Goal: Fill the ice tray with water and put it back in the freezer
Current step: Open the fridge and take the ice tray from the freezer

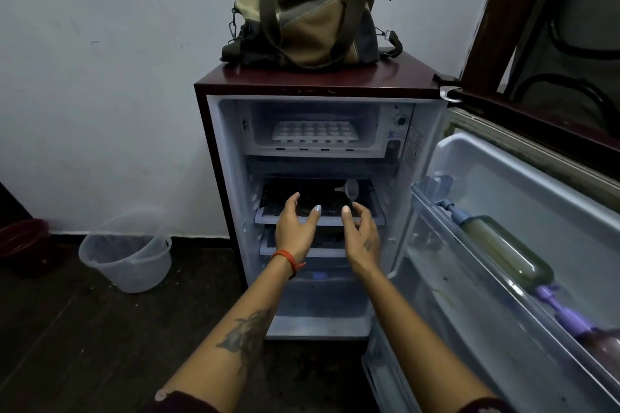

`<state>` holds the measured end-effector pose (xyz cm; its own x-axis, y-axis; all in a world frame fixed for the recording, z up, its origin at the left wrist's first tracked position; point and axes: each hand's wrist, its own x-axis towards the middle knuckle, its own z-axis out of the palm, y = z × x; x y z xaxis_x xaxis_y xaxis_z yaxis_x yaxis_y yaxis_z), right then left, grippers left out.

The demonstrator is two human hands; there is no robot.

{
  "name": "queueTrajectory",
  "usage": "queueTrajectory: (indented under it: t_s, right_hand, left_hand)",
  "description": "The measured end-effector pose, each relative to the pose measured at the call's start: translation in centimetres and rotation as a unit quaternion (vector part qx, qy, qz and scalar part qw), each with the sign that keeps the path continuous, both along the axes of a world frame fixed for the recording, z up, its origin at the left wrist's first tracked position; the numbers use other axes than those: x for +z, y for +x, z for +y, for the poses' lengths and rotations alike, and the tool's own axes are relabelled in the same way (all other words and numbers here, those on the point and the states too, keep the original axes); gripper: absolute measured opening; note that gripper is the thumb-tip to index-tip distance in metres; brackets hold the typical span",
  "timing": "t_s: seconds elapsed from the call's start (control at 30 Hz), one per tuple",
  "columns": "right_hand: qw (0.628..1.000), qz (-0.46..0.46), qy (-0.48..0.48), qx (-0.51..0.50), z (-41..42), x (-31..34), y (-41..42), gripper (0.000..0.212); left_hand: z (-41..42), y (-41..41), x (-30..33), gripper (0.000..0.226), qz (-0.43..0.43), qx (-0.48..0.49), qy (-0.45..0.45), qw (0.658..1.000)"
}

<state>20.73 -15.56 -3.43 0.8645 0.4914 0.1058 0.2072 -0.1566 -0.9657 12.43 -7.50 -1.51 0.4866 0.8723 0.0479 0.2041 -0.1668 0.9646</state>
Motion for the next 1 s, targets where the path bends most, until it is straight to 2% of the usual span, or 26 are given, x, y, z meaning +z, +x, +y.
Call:
queueTrajectory:
  t_s: [0.53, 0.87, 1.0]
  right_hand:
    - [1.000, 0.001, 0.014, -0.002, 9.4, 0.7, 8.3, 0.050]
    - [0.998, -0.027, 0.057, -0.026, 16.5, 1.6, 14.4, 0.048]
    - [0.996, -0.050, 0.044, -0.054, 18.7, 1.8, 16.7, 0.047]
  left_hand:
    - [10.4, 5.8, 1.3, 0.063, -0.007, 0.030, 0.011, 0.999]
    - [18.4, 10.0, 1.1, 0.063, -0.004, 0.053, 0.061, 0.997]
    - [21.2, 11.5, 0.8, 0.065, -0.005, 0.072, 0.072, 0.995]
